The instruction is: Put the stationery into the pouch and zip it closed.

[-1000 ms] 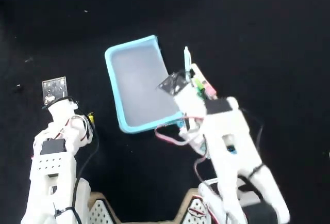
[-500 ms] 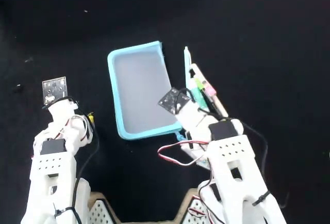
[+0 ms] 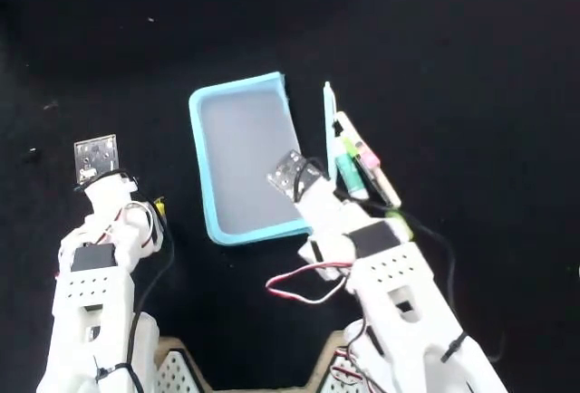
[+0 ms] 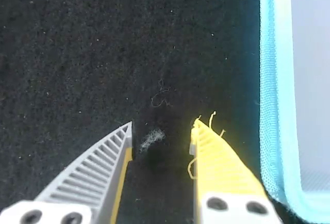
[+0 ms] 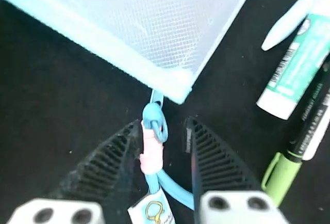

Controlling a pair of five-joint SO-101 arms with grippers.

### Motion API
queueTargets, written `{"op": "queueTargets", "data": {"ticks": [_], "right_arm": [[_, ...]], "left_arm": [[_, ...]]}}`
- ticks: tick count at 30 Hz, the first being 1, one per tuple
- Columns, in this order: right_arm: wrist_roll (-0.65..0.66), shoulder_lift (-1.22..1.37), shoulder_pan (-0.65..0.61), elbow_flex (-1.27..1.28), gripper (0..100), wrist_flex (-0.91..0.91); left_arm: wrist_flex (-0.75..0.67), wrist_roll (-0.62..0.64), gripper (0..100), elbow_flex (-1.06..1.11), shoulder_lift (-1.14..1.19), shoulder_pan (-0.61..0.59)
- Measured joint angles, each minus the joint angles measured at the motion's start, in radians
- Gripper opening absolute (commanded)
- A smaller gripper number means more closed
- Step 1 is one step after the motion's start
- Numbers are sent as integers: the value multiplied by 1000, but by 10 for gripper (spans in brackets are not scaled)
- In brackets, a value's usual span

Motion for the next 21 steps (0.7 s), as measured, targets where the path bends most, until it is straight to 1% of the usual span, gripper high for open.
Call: {"op": "queueTargets", "data": {"ticks": [4, 6, 8, 13, 15, 18, 21], "right_arm": [[0, 0, -2, 26, 131, -18], [0, 0, -2, 26, 131, 5], [0, 0, -2, 25, 130, 48], [3, 0, -2, -89, 130, 212], [5, 0, -29, -109, 130, 258], [75, 0, -94, -106, 130, 288], [126, 0, -112, -66, 130, 259]], "left_arm": [[0, 0, 184, 0, 0, 0], [0, 0, 184, 0, 0, 0], [0, 0, 184, 0, 0, 0], [0, 0, 184, 0, 0, 0], [0, 0, 184, 0, 0, 0], [0, 0, 184, 0, 0, 0], [0, 0, 184, 0, 0, 0]]}}
